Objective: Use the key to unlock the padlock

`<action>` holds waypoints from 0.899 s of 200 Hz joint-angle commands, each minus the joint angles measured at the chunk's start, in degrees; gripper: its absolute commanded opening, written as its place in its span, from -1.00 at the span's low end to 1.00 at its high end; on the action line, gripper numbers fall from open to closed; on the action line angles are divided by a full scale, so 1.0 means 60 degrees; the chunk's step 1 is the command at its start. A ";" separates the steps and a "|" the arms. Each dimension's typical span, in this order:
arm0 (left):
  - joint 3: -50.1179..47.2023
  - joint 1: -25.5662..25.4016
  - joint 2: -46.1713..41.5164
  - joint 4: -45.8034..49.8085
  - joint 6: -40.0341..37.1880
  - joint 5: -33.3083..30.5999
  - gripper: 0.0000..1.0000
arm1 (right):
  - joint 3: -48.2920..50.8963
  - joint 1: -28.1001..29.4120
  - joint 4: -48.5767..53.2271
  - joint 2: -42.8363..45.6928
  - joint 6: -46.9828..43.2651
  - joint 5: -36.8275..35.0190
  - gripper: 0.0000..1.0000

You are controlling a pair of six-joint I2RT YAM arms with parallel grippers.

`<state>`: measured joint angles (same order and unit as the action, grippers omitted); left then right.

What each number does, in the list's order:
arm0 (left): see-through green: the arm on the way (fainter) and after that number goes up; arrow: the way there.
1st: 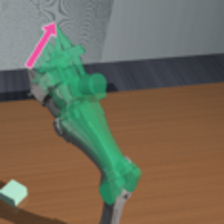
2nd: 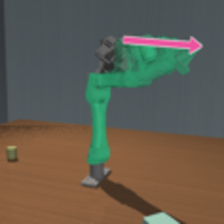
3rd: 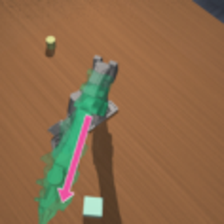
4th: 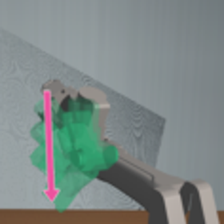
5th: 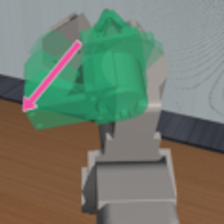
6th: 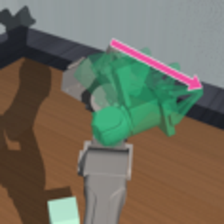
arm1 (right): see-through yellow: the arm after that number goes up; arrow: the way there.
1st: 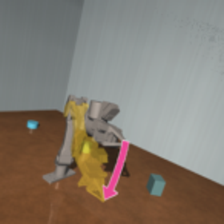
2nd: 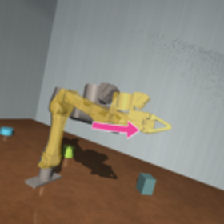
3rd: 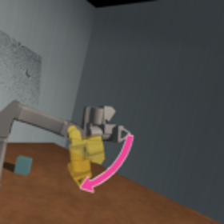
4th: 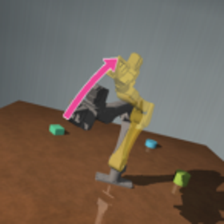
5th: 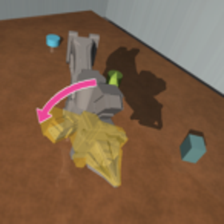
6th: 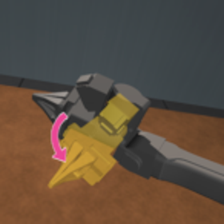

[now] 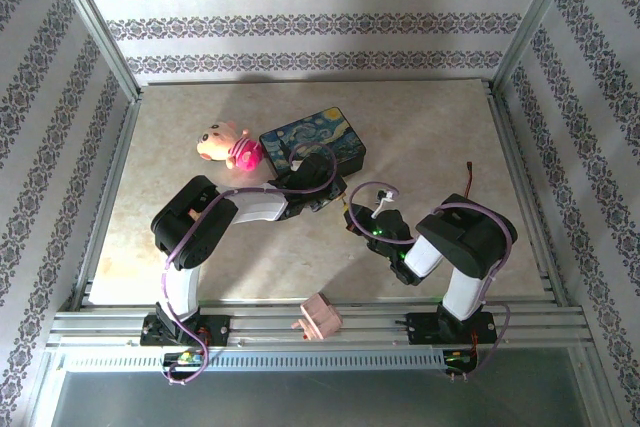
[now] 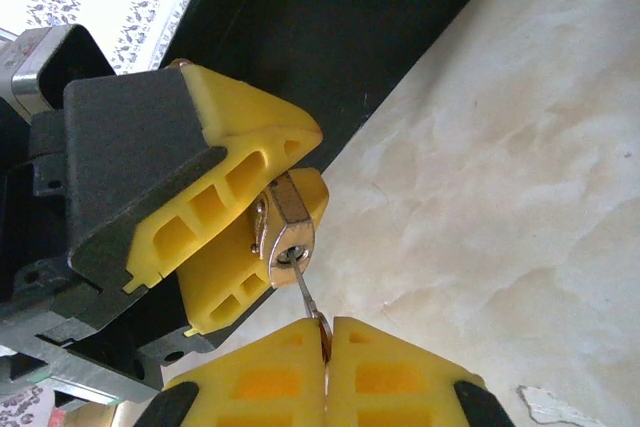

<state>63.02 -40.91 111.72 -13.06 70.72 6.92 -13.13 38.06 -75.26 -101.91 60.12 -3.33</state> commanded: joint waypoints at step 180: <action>0.0057 -0.0287 0.0383 -0.0189 0.0550 0.1220 -0.50 | -0.0519 -0.0508 -0.0683 -0.0432 0.0029 0.1242 -1.00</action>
<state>63.02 -40.91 111.72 -13.10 70.78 7.07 -14.57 35.73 -76.40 -103.72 60.29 1.21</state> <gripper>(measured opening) 0.262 0.043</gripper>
